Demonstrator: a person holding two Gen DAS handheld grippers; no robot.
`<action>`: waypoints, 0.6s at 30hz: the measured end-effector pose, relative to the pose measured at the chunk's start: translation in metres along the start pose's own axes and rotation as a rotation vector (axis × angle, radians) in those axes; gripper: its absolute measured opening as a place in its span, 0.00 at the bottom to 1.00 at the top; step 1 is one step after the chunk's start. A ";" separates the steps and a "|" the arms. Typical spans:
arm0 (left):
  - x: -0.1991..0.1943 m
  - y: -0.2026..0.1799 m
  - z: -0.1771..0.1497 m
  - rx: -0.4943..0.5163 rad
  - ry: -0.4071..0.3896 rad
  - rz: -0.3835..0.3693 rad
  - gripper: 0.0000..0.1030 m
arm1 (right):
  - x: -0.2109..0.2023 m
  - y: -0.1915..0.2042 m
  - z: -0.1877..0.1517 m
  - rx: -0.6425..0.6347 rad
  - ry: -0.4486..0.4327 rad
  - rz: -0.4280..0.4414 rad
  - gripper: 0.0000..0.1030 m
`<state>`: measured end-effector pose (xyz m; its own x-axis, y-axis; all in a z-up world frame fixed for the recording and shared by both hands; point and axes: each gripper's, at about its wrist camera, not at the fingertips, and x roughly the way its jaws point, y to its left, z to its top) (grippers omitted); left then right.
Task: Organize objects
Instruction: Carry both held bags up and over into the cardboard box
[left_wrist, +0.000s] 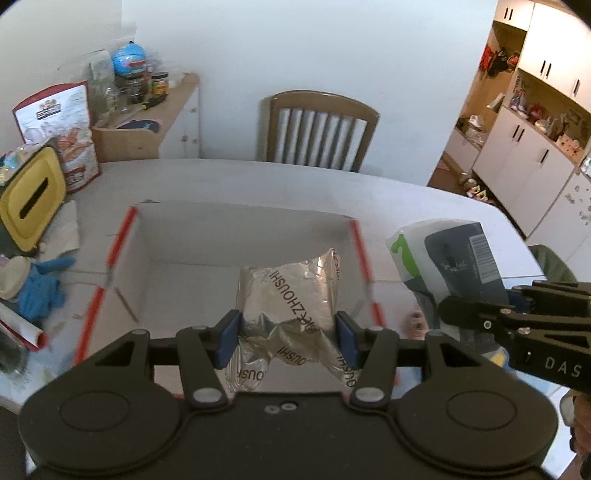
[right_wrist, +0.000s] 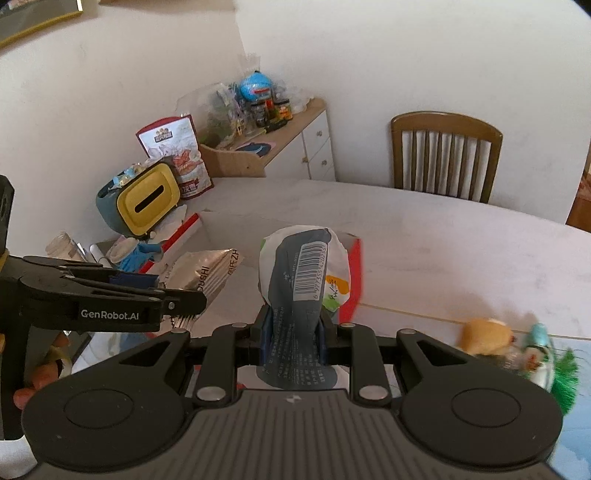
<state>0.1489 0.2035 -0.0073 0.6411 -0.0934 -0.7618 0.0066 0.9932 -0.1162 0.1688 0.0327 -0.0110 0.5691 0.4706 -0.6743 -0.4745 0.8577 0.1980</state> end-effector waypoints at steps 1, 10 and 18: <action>0.003 0.007 0.003 0.001 0.005 0.005 0.52 | 0.007 0.005 0.002 0.004 0.008 0.000 0.22; 0.036 0.059 0.010 0.035 0.058 0.056 0.52 | 0.076 0.039 0.010 -0.005 0.073 -0.037 0.23; 0.071 0.081 0.008 0.077 0.123 0.063 0.52 | 0.126 0.054 0.001 -0.032 0.157 -0.070 0.23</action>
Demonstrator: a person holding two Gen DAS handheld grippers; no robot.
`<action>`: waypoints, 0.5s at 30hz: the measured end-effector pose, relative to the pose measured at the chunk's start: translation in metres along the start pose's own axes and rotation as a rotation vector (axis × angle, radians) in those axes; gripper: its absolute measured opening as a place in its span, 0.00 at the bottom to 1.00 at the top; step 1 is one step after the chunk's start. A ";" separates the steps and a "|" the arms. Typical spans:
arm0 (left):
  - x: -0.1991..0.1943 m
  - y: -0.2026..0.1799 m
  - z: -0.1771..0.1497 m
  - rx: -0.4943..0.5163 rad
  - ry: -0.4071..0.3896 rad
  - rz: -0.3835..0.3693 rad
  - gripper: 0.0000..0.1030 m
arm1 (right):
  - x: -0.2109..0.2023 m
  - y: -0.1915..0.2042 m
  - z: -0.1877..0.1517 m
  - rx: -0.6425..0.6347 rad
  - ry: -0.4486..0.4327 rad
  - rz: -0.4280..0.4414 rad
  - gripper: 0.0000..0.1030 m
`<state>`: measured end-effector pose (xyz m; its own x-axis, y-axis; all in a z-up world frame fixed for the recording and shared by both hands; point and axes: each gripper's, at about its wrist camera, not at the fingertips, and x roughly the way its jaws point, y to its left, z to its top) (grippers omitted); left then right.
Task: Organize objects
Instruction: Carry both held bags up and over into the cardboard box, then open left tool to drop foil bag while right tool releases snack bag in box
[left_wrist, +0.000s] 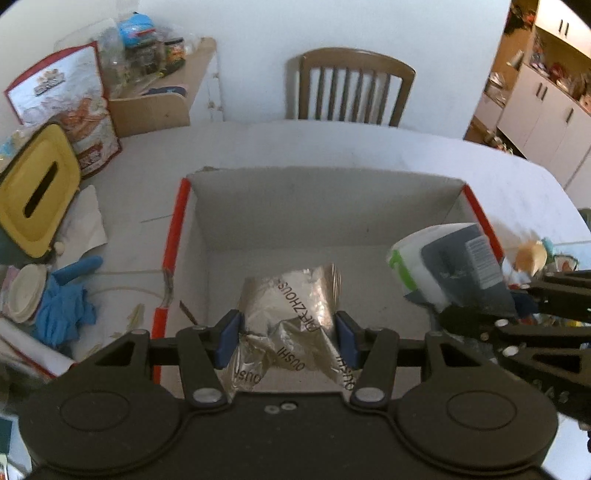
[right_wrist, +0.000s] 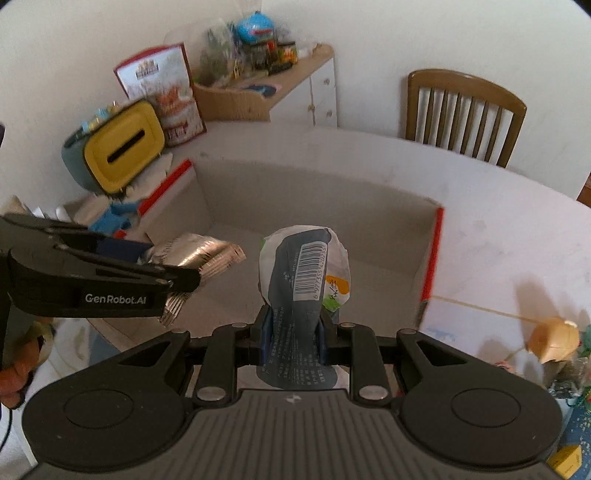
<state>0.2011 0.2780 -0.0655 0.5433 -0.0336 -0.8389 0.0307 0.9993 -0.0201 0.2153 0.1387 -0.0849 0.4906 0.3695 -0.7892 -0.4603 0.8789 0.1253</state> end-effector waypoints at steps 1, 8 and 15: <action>0.004 0.000 0.000 0.010 0.007 -0.007 0.51 | 0.005 0.001 -0.001 -0.002 0.009 -0.002 0.23; 0.024 -0.006 -0.004 0.095 0.054 -0.006 0.45 | 0.038 0.010 -0.011 -0.032 0.088 -0.035 0.23; 0.034 -0.004 -0.013 0.096 0.095 -0.012 0.45 | 0.056 0.011 -0.017 -0.028 0.157 -0.040 0.23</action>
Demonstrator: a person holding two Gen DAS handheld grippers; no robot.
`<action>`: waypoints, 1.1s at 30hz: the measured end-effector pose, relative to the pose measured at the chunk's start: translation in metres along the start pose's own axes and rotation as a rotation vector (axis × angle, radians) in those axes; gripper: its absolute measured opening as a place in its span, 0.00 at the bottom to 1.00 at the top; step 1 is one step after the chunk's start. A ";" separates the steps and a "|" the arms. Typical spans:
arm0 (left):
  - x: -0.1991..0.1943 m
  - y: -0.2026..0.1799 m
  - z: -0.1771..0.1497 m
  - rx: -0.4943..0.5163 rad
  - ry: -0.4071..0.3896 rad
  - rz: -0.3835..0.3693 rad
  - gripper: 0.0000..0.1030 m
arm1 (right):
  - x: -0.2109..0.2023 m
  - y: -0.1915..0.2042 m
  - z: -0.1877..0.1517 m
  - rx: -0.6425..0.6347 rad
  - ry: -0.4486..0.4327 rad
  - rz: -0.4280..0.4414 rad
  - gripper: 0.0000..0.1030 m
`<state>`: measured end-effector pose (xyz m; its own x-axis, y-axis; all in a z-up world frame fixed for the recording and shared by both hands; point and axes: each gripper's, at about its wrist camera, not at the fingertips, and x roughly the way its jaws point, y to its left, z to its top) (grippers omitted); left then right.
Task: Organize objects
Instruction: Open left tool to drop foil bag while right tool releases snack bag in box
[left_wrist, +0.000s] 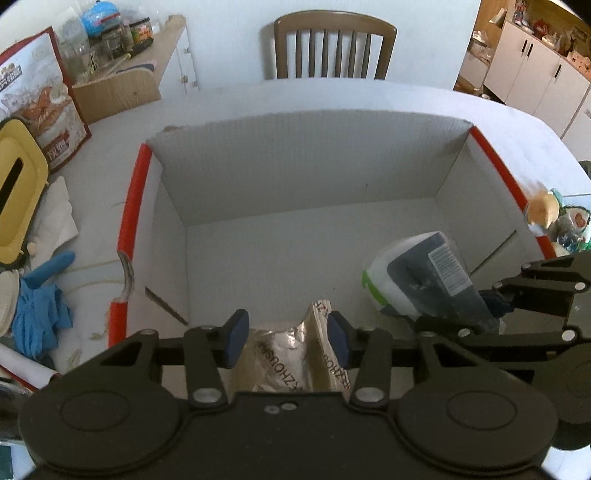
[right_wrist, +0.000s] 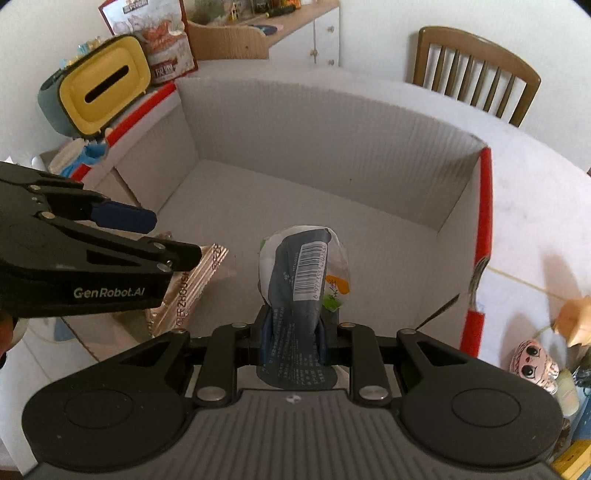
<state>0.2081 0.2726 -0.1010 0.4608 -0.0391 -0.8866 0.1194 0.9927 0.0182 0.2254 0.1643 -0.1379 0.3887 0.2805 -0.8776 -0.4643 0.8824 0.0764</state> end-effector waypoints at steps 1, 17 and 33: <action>0.001 0.000 -0.001 0.002 0.004 -0.001 0.45 | 0.001 0.000 0.000 0.000 0.006 0.003 0.23; 0.000 0.004 0.001 -0.016 -0.003 -0.017 0.60 | -0.014 -0.005 0.002 -0.001 -0.026 0.021 0.51; -0.052 0.000 -0.005 -0.037 -0.127 -0.046 0.62 | -0.078 -0.010 -0.004 0.048 -0.138 0.061 0.52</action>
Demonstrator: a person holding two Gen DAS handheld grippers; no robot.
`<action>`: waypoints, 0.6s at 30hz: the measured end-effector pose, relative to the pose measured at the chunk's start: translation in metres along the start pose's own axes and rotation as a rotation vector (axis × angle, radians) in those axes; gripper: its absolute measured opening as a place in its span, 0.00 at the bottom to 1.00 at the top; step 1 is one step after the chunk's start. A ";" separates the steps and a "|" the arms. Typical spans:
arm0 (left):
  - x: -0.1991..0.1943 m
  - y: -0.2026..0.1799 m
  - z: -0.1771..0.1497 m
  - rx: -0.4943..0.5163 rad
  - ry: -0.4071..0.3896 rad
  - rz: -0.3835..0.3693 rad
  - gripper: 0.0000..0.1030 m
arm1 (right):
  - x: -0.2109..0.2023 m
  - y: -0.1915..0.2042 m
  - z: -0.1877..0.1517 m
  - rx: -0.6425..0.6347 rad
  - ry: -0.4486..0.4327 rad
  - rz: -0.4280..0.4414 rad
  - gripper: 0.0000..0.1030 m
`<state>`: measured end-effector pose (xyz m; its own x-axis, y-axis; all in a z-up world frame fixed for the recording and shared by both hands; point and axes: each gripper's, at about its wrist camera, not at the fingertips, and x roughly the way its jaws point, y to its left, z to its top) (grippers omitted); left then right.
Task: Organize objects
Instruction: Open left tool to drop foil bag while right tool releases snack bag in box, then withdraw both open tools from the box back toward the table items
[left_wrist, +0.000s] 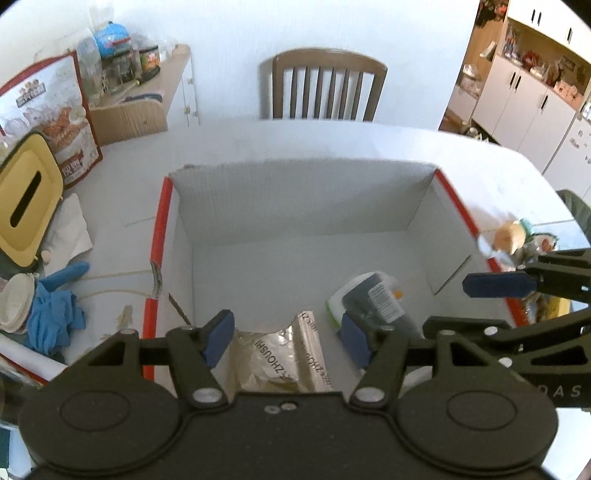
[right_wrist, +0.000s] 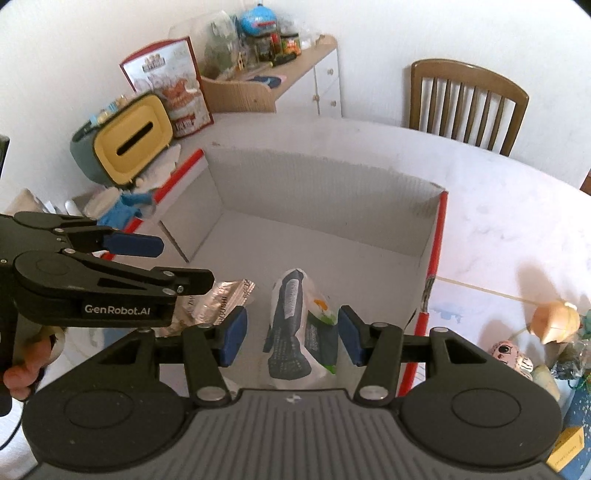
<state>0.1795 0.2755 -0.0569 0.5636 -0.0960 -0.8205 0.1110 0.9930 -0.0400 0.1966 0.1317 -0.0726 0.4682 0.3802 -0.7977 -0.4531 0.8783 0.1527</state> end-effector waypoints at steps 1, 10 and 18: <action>-0.004 -0.001 0.000 -0.002 -0.008 -0.002 0.62 | -0.005 -0.001 -0.001 0.005 -0.007 0.004 0.52; -0.039 -0.020 -0.003 0.014 -0.069 -0.029 0.70 | -0.045 -0.002 -0.010 0.029 -0.081 0.032 0.52; -0.059 -0.038 -0.014 0.010 -0.099 -0.038 0.73 | -0.079 -0.011 -0.026 0.038 -0.135 0.043 0.56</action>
<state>0.1311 0.2445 -0.0148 0.6368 -0.1405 -0.7581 0.1421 0.9878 -0.0637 0.1453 0.0843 -0.0267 0.5483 0.4507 -0.7044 -0.4467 0.8699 0.2089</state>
